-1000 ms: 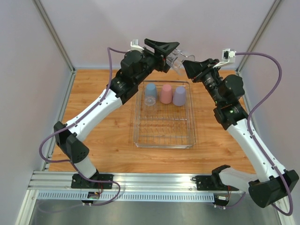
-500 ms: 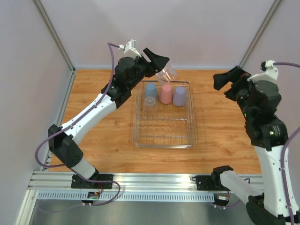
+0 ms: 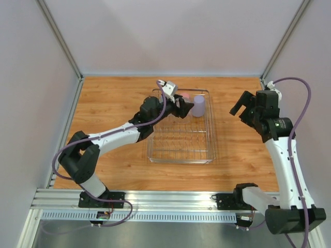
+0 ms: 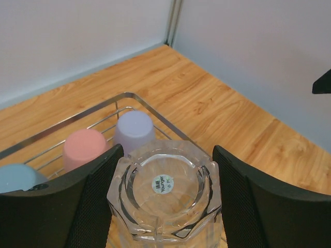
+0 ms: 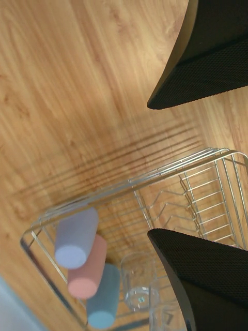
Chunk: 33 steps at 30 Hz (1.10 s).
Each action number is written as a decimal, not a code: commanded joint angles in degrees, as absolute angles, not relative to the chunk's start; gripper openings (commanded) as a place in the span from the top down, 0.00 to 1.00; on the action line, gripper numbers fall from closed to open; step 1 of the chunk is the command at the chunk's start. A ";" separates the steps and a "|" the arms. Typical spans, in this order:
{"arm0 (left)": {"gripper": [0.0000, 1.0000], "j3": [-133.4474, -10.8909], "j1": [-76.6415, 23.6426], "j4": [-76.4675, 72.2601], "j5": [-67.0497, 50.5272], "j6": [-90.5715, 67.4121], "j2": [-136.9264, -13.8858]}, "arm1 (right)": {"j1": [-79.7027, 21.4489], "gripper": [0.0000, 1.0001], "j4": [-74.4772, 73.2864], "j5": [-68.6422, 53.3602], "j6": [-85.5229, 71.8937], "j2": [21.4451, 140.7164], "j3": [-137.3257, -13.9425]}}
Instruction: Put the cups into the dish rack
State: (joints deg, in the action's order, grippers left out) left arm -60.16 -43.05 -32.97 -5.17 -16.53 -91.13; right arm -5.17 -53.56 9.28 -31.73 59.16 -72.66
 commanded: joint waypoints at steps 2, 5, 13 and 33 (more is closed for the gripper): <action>0.78 -65.03 -44.82 -46.92 -7.73 -5.28 -96.39 | -0.62 0.00 -48.52 4.48 -31.56 59.94 -70.40; 0.78 -64.51 -45.61 -51.84 -6.69 -4.05 -99.91 | 5.26 0.00 -45.27 0.98 -30.85 61.08 -69.87; 0.77 -67.49 -46.41 -60.45 -4.31 -0.88 -110.38 | 8.26 0.00 -40.26 -4.84 -29.36 65.13 -69.52; 0.76 -64.69 -47.37 -69.60 7.73 -2.02 -121.20 | 8.17 0.00 -40.69 -2.90 -25.40 65.74 -68.90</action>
